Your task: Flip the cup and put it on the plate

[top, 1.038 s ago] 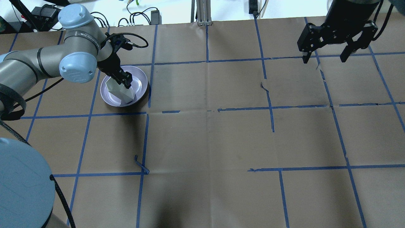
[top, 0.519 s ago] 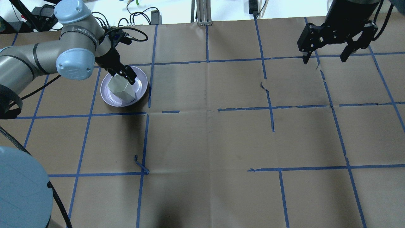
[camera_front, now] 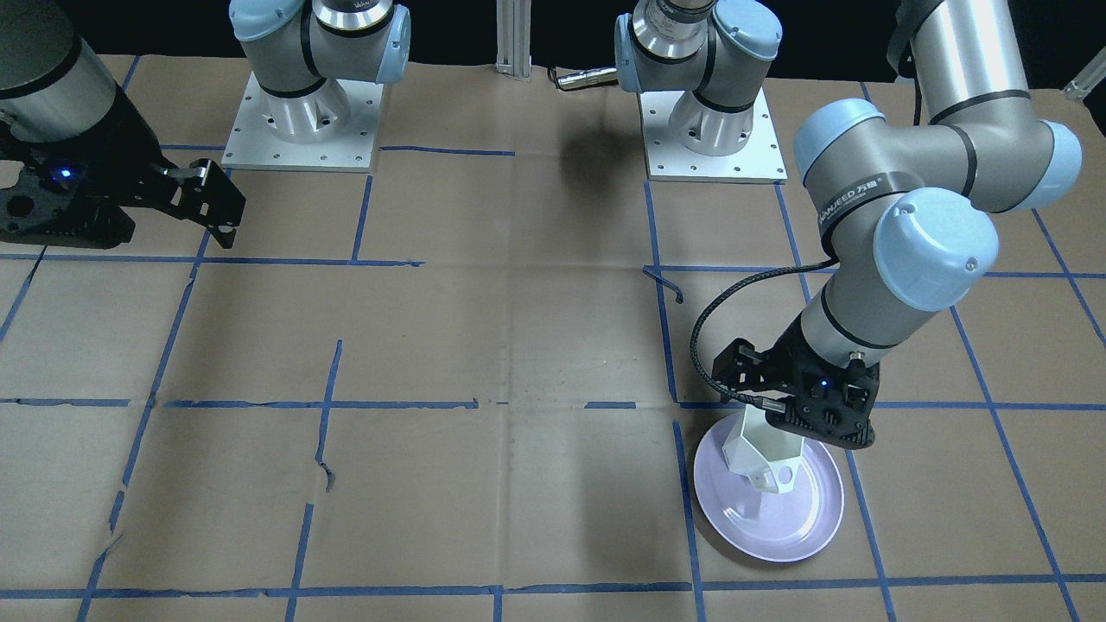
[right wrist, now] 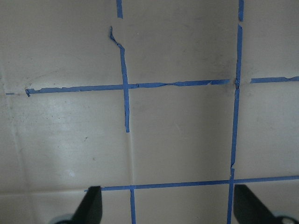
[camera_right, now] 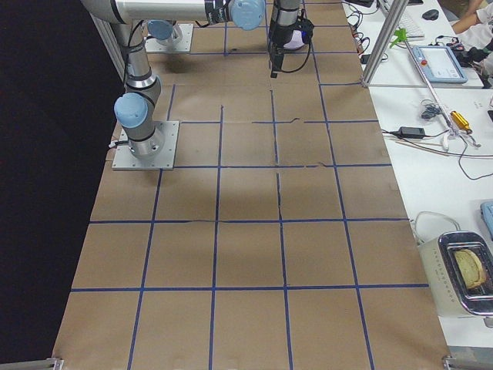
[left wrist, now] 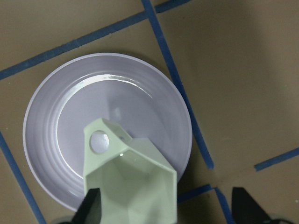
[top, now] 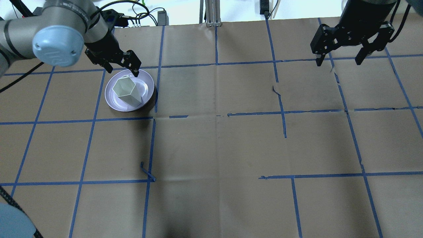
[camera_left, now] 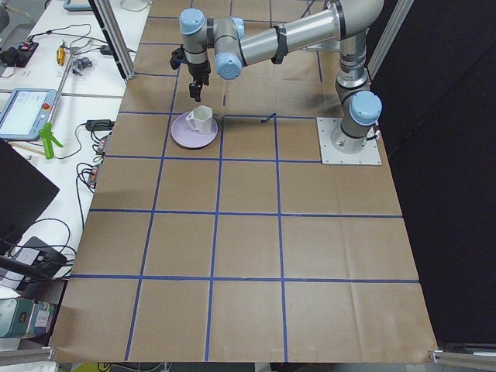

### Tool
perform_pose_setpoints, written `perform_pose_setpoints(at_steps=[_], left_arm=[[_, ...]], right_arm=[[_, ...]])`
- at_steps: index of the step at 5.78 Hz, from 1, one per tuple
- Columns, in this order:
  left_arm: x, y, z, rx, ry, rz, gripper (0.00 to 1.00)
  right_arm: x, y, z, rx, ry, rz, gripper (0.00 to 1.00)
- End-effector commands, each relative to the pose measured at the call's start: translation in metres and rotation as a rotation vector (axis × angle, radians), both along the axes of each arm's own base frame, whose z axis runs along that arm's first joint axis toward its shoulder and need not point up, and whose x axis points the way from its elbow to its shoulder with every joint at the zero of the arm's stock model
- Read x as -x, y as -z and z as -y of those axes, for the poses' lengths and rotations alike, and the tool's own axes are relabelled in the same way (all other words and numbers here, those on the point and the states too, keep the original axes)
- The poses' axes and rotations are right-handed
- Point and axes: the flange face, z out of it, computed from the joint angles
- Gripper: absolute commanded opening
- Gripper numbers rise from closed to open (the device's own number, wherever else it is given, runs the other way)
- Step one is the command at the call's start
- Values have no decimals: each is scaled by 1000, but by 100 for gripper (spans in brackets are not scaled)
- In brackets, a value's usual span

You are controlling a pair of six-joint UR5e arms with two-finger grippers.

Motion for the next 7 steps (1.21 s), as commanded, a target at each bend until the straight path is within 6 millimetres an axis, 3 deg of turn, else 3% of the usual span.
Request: perform_pose_setpoints(at_steps=[1, 2, 3, 4, 5, 7], left_arm=[[29, -69, -38, -18, -62, 7, 98], [35, -92, -64, 12, -85, 7, 98], [35, -96, -87, 18, -85, 10, 98], [35, -83, -102, 0, -85, 9, 98], [34, -78, -104, 1, -90, 7, 98], [28, -96, -93, 78, -102, 5, 98]], right_arm=[[0, 0, 0, 0, 0, 0, 100], [0, 0, 0, 0, 0, 0, 100], [0, 0, 0, 0, 0, 0, 100], [0, 0, 0, 0, 0, 0, 100], [0, 0, 0, 0, 0, 0, 100], [0, 0, 0, 0, 0, 0, 100]])
